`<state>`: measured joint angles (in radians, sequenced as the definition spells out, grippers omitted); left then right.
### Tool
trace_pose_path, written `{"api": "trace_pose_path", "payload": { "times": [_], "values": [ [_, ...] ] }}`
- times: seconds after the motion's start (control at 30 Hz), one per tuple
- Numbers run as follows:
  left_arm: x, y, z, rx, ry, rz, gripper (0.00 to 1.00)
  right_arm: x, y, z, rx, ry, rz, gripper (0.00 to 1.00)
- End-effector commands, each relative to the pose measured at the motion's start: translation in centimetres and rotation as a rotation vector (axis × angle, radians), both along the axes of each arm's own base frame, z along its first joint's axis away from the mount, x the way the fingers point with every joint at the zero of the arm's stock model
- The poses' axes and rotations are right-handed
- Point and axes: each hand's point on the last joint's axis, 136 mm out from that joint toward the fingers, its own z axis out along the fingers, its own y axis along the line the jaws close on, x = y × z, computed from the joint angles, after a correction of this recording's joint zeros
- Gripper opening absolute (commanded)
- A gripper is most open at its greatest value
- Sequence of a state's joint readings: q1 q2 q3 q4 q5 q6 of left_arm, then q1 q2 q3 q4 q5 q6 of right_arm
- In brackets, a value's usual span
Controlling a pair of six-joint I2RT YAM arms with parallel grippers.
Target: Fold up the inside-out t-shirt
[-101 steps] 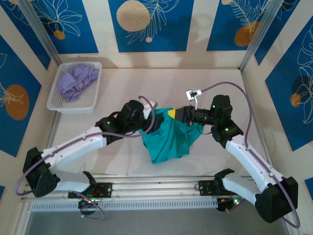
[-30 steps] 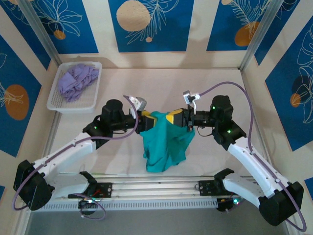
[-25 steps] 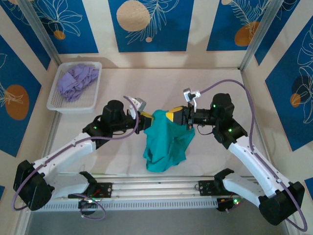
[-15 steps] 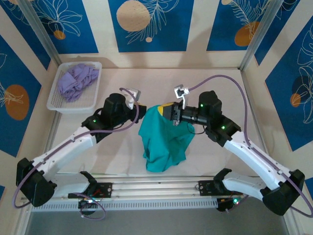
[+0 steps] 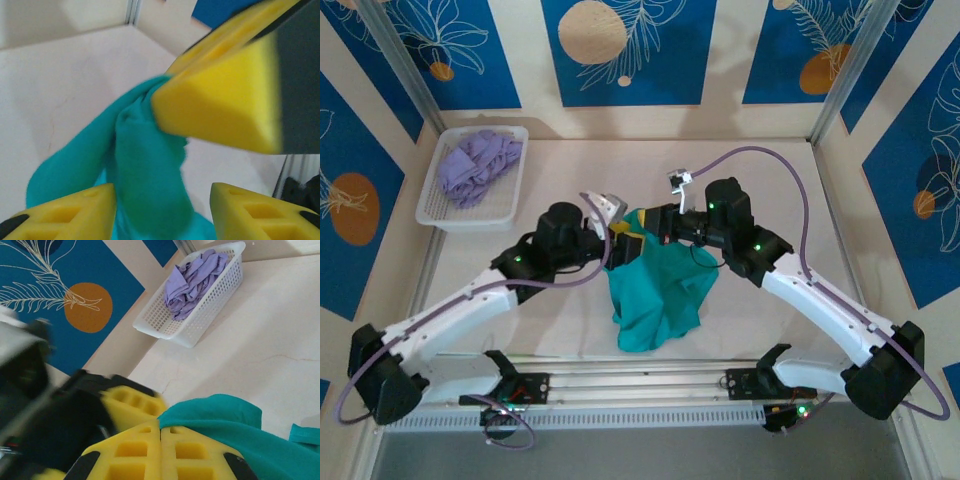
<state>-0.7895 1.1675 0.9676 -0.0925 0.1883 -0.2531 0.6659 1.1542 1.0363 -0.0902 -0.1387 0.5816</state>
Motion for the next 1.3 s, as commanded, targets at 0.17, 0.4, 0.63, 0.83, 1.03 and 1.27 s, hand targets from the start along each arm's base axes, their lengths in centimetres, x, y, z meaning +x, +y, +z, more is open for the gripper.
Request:
{"api": "trace_pose_path", "payload": {
  "times": [0.17, 0.4, 0.63, 0.83, 1.03, 1.27],
  "values": [
    [-0.3, -1.0, 3.8, -0.122, -0.07, -0.136, 0.0, -0.8, -2.2, 2.3, 0.041, -0.05, 0.024, 0.16],
    [-3.4, 1.0, 5.1, -0.266, -0.022, -0.298, 0.0, -2.6, -5.8, 0.2, -0.213, -0.477, 0.156, 0.47],
    [-4.6, 1.4, 5.2, -0.274, -0.011, -0.357, 0.0, -2.7, -3.8, -1.4, -0.254, -0.559, 0.276, 0.59],
    [-4.8, 1.4, 5.3, -0.278, -0.005, -0.368, 0.0, -1.7, -2.4, -2.1, -0.279, -0.575, 0.321, 0.58],
    [-4.8, 1.5, 5.3, -0.278, -0.005, -0.367, 0.0, -0.5, -2.0, -2.4, -0.302, -0.573, 0.315, 0.47],
    [-4.9, 1.4, 5.2, -0.275, -0.002, -0.367, 0.0, -0.2, -2.4, -2.1, -0.318, -0.586, 0.306, 0.45]
  ]
}}
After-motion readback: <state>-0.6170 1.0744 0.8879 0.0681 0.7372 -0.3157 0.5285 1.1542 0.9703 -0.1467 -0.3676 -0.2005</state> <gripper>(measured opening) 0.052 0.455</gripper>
